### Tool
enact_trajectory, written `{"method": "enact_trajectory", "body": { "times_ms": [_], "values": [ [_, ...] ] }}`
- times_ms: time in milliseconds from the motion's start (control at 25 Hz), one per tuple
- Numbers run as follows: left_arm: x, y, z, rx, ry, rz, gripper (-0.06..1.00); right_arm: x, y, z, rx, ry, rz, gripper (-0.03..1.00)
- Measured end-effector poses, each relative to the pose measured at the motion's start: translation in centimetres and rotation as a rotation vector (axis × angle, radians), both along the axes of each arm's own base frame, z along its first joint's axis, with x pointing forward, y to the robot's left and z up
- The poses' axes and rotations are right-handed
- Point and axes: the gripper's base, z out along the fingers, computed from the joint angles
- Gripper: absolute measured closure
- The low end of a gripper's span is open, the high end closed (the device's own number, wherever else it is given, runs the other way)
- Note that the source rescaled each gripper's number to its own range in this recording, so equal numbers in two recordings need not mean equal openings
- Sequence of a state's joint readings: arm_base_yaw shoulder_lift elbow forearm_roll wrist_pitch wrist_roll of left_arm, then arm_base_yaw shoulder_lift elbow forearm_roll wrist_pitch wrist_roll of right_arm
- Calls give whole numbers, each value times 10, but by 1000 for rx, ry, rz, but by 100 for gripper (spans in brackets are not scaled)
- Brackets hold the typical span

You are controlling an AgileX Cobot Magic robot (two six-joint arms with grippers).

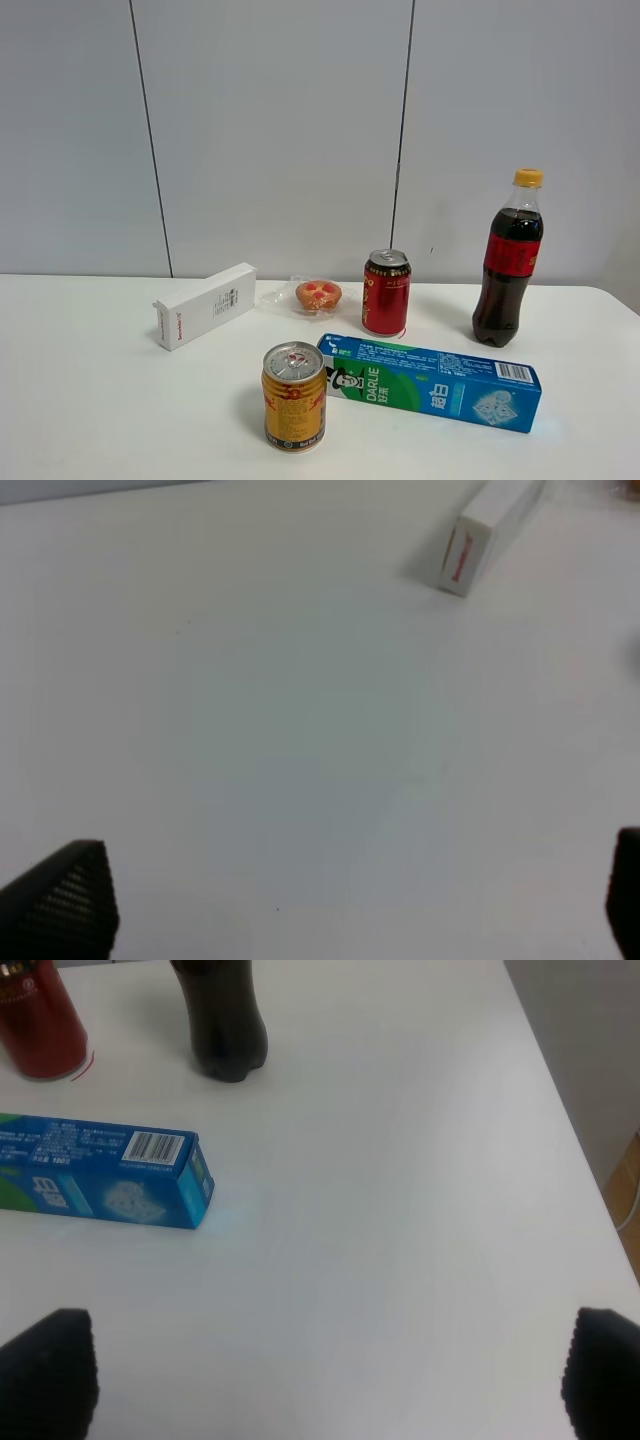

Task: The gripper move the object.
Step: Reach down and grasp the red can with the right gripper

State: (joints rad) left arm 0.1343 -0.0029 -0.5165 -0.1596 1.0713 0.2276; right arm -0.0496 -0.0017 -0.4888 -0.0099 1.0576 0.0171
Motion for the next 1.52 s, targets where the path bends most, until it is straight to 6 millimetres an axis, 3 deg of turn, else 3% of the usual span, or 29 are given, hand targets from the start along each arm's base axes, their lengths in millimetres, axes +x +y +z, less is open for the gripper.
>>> {"method": "enact_trajectory", "body": {
  "times_ms": [1520],
  "values": [
    [0, 0, 0, 0, 0, 0, -6, 0, 0, 0, 0, 0, 0, -3]
  ]
}}
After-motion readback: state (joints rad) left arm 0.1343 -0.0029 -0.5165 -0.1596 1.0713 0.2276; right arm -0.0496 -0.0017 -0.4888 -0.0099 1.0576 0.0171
